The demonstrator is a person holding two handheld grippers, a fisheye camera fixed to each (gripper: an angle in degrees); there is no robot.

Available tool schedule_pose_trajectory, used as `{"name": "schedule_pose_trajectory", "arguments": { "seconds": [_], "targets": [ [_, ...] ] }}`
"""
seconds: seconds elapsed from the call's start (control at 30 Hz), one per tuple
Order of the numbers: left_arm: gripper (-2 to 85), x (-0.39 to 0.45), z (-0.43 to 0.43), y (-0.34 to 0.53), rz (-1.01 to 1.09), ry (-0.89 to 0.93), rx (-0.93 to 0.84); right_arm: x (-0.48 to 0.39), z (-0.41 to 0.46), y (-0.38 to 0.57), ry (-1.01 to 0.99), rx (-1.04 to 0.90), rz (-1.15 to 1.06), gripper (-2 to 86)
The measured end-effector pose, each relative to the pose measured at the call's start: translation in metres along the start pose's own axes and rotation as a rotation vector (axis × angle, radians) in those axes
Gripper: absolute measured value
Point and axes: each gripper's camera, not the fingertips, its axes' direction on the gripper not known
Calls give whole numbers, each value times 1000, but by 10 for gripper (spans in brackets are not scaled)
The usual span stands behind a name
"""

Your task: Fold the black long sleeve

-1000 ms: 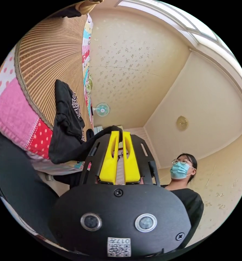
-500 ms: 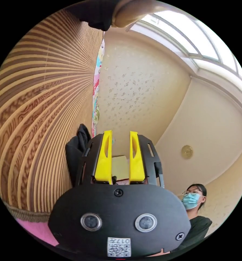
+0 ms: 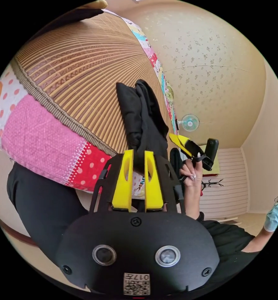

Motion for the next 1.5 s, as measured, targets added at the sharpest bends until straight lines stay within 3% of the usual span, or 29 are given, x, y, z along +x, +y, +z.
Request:
{"name": "schedule_pose_trajectory", "arguments": {
  "seconds": [0.17,0.3,0.43,0.5,0.57,0.77,0.93,1.0,1.17,1.33,1.5],
  "targets": [
    [46,32,18,13,70,-56,16,-39,87,-78,66,-185,-23,187],
    [42,60,25,25,137,-102,51,-66,156,-125,271,-419,-52,216],
    [40,77,32,34,173,-134,78,-88,206,-132,534,-594,-147,179],
    [41,84,36,39,190,-102,81,-93,211,-127,658,-630,-213,110],
    [49,88,38,43,201,-67,84,-85,186,-125,622,-553,-219,73],
    [94,96,49,60,329,306,43,28,-19,-65,41,-59,-171,48],
    [125,94,91,67,312,232,-65,165,-154,68,-175,312,-48,50],
    [134,92,123,67,297,224,-139,237,-182,140,-210,430,129,60],
    [155,93,186,65,255,102,-241,330,-187,259,-133,520,514,128],
    [160,92,220,69,212,-15,-333,328,-178,308,-206,541,520,147],
    [83,77,230,88,150,12,-375,320,-160,312,-280,441,509,150]
  ]
}}
